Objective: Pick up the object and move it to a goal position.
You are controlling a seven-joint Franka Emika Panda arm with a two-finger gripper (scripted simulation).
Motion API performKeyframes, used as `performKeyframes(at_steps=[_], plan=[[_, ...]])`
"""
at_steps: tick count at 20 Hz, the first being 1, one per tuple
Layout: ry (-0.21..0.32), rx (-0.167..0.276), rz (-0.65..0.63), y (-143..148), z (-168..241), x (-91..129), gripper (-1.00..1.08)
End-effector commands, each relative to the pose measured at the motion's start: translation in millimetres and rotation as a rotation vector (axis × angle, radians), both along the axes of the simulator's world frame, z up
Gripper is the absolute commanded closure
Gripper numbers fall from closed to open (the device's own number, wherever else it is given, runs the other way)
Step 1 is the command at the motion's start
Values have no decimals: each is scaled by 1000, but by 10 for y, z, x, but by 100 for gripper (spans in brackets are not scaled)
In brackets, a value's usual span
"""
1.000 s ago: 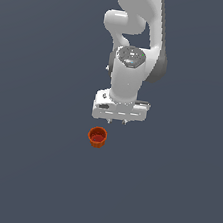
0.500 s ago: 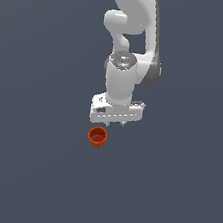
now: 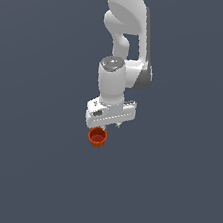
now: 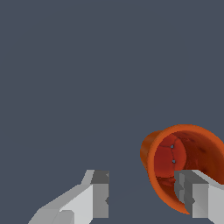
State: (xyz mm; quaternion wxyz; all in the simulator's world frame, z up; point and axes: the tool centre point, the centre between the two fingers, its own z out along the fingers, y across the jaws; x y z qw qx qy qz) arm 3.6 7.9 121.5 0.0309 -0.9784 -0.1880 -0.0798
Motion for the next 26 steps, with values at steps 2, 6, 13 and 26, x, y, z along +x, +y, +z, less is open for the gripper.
performKeyframes(at_steps=[2,6,13,26], plan=[[-43,4,60,-57,-77,-3,-20],[-86,4,116,-116,-146,-11,-20],[-139,-2,181,-189,-216,-27,-20],[-157,-6,203,-216,-285,-24,-20]])
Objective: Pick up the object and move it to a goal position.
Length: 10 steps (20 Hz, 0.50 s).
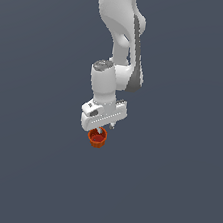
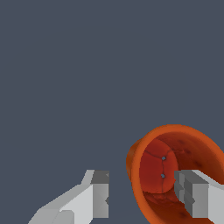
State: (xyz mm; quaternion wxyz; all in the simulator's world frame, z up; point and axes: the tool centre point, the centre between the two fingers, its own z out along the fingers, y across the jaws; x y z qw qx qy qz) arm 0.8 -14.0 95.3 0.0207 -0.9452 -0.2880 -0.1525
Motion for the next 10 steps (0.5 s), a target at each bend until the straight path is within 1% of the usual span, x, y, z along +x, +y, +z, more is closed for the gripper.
performKeyframes(at_steps=[1,6,10], plan=[[0,0,1,9,-45,10,-20],[-1,-1,3,28,-199,48,-20],[-1,-1,3,33,-243,57,-20]])
